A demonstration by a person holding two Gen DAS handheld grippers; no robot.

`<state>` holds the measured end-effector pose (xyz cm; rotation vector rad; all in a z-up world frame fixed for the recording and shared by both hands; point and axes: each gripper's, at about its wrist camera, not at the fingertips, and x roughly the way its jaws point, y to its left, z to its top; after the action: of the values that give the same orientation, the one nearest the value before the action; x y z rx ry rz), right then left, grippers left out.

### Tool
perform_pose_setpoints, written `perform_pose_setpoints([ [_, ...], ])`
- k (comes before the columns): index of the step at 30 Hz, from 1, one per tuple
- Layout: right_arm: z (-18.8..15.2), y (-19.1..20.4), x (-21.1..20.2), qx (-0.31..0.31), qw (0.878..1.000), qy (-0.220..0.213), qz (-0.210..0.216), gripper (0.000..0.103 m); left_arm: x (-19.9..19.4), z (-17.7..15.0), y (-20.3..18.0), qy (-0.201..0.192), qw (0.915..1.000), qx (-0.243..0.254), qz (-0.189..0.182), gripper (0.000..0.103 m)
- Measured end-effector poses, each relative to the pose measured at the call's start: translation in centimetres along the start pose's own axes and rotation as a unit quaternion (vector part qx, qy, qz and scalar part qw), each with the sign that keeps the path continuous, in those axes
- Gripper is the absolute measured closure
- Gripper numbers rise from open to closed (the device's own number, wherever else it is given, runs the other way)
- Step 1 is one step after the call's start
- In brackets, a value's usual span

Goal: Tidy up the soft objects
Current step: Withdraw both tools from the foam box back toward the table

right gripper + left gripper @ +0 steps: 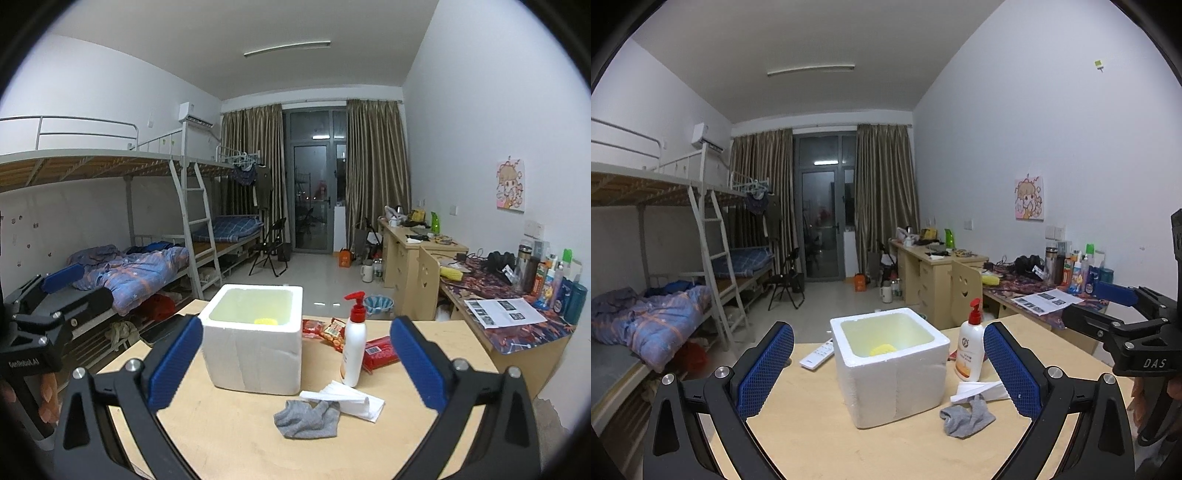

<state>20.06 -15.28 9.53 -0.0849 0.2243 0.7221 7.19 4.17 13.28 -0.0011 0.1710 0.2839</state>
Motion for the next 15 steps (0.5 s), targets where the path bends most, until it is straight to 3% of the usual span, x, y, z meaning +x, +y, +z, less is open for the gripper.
perform_pose_setpoints([
  [15,-2.8,-1.3,-2.9,0.005,1.0,-0.011,-0.018,0.0,-0.7,-2.2,-1.1,0.007,0.9997,-0.015,-0.017,0.0],
])
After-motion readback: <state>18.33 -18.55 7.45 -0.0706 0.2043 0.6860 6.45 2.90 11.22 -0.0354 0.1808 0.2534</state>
